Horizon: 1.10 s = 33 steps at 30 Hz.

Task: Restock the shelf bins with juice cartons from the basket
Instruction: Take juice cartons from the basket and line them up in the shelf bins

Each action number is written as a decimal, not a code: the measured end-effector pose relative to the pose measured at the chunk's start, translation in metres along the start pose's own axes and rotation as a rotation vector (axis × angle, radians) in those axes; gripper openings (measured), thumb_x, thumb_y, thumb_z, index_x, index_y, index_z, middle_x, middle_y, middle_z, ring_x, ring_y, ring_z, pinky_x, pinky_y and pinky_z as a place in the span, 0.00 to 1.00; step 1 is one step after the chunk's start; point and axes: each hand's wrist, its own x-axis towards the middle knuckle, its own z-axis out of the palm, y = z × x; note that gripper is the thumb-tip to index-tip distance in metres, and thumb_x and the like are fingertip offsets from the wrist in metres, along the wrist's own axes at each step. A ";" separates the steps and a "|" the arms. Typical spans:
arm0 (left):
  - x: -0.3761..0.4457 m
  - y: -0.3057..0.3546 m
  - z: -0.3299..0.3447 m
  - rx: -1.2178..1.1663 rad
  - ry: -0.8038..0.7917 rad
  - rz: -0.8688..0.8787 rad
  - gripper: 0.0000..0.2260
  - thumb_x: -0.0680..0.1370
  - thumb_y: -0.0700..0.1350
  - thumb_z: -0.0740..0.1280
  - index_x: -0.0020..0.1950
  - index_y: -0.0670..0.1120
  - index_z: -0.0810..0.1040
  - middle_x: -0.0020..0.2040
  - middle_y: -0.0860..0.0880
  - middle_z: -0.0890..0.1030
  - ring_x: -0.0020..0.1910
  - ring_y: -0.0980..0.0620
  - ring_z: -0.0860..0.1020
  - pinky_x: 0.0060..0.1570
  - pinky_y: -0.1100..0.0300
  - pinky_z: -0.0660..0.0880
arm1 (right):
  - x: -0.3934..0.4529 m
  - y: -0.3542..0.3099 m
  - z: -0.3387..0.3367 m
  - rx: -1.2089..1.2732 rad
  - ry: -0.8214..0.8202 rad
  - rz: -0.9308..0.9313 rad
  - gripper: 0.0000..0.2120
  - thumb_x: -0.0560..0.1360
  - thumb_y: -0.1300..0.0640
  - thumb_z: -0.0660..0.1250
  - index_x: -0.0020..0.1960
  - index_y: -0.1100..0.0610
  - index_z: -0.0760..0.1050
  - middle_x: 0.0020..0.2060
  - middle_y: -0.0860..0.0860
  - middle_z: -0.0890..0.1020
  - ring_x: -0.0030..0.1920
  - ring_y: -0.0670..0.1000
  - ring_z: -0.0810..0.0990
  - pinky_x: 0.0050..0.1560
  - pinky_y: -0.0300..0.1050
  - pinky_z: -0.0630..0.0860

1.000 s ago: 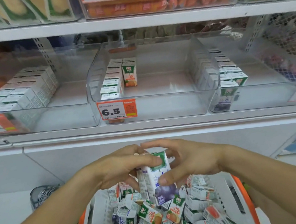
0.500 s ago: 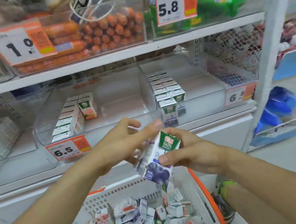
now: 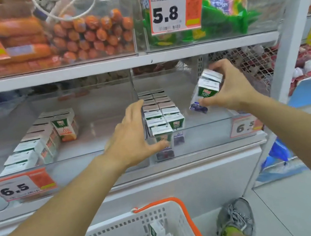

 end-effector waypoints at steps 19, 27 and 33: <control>-0.006 -0.007 0.016 0.193 0.179 0.061 0.49 0.68 0.72 0.66 0.79 0.48 0.52 0.79 0.50 0.60 0.70 0.48 0.70 0.62 0.52 0.71 | 0.113 0.039 0.111 -0.353 -0.333 0.099 0.43 0.65 0.63 0.80 0.74 0.50 0.64 0.67 0.55 0.72 0.66 0.58 0.75 0.63 0.46 0.74; -0.003 -0.008 0.013 0.156 0.102 0.060 0.51 0.69 0.73 0.64 0.79 0.50 0.42 0.81 0.53 0.48 0.79 0.55 0.51 0.70 0.56 0.58 | 0.069 0.007 0.066 -0.427 -0.137 0.116 0.28 0.74 0.62 0.70 0.72 0.58 0.67 0.61 0.57 0.78 0.60 0.58 0.79 0.55 0.44 0.76; -0.021 -0.001 0.002 -0.160 0.257 0.091 0.43 0.69 0.60 0.73 0.75 0.41 0.59 0.72 0.45 0.66 0.71 0.47 0.65 0.71 0.49 0.62 | -0.092 -0.056 0.035 -0.122 0.021 -0.045 0.07 0.75 0.60 0.65 0.49 0.50 0.78 0.38 0.44 0.81 0.35 0.42 0.78 0.40 0.33 0.73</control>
